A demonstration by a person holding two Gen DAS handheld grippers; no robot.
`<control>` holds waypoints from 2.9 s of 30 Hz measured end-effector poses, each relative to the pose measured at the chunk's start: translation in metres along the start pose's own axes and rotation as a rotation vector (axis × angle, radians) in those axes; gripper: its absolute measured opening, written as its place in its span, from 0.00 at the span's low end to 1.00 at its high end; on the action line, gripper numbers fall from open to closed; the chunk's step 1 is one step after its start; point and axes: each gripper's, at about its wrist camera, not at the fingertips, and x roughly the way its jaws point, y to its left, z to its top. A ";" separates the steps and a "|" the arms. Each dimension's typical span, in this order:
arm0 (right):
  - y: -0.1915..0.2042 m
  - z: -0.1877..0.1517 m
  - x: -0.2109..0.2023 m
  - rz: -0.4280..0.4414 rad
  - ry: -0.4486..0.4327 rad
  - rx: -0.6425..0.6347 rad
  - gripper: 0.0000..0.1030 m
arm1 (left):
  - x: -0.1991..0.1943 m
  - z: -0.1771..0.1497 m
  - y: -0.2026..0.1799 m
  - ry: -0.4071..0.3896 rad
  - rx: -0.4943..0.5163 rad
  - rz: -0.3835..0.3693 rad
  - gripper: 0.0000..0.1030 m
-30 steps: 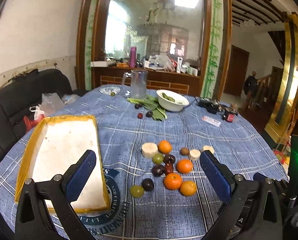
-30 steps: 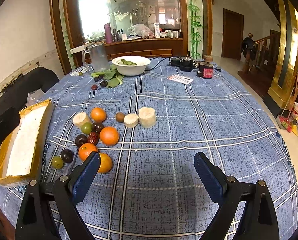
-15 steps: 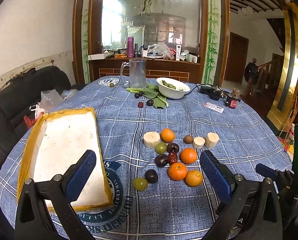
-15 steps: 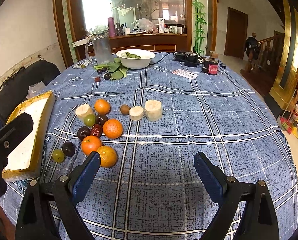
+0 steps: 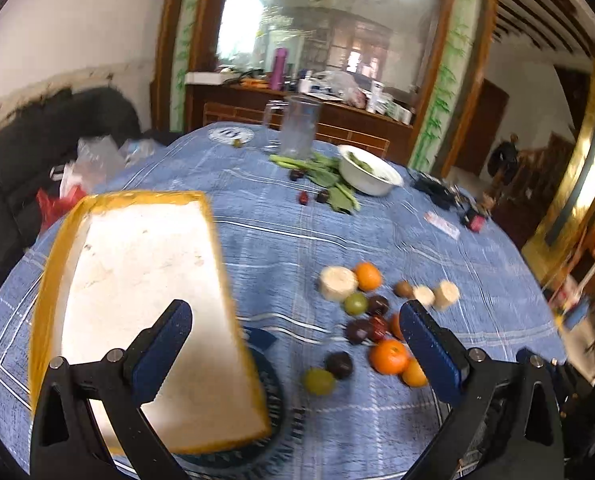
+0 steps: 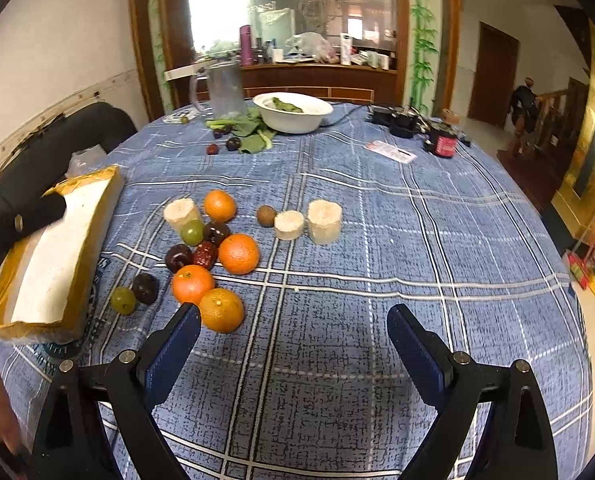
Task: Organize fruits
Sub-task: 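Move both tools toward the cluster of fruit on the tablecloth, then grasp a beige round slice with the left tool while the right tool grasps a mandarin, then carry both items over the white tray and open both tools to drop them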
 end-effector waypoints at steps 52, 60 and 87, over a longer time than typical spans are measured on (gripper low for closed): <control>0.018 0.001 0.066 0.318 0.131 -0.023 0.33 | 0.132 0.018 -0.033 0.297 0.018 -0.104 0.35; 0.024 0.004 0.030 0.366 0.044 -0.013 0.34 | 0.062 0.013 0.038 0.202 -0.157 -0.103 0.36; 0.172 0.034 0.022 0.448 0.013 -0.215 0.51 | 0.021 -0.009 0.134 0.040 -0.201 0.094 0.74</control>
